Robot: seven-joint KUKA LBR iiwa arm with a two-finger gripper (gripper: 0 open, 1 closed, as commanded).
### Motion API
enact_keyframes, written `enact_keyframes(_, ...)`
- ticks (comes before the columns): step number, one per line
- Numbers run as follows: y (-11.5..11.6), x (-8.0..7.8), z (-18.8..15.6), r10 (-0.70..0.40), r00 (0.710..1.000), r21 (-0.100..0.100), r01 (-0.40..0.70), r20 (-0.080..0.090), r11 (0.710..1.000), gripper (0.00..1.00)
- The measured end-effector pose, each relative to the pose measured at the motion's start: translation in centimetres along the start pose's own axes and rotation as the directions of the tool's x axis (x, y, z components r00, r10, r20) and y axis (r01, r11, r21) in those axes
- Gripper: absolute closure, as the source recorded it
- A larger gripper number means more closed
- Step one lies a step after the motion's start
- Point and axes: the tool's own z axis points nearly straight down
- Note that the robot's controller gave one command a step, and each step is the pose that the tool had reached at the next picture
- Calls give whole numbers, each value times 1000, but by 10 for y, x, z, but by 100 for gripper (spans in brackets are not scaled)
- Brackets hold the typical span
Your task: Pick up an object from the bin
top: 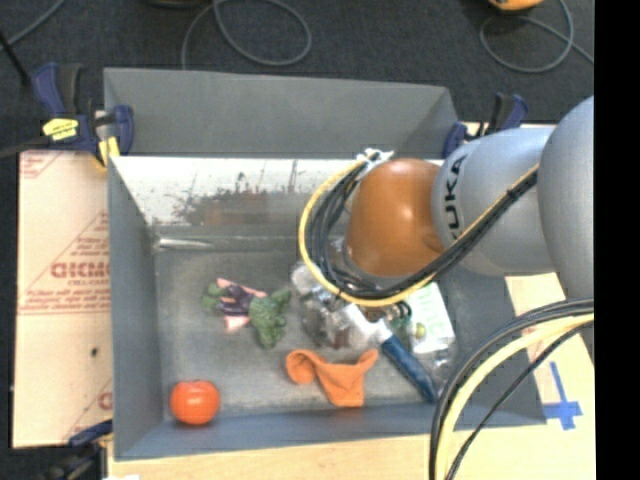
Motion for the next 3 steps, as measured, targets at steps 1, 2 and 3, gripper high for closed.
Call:
enact_keyframes(1,0,-4,0,-8,1000,-1,8,1,1000,0)
enact_keyframes(2,1,-4,0,-6,1000,-1,6,1,1000,100)
enact_keyframes(3,1,-4,0,-6,1000,-1,6,1,1000,0)
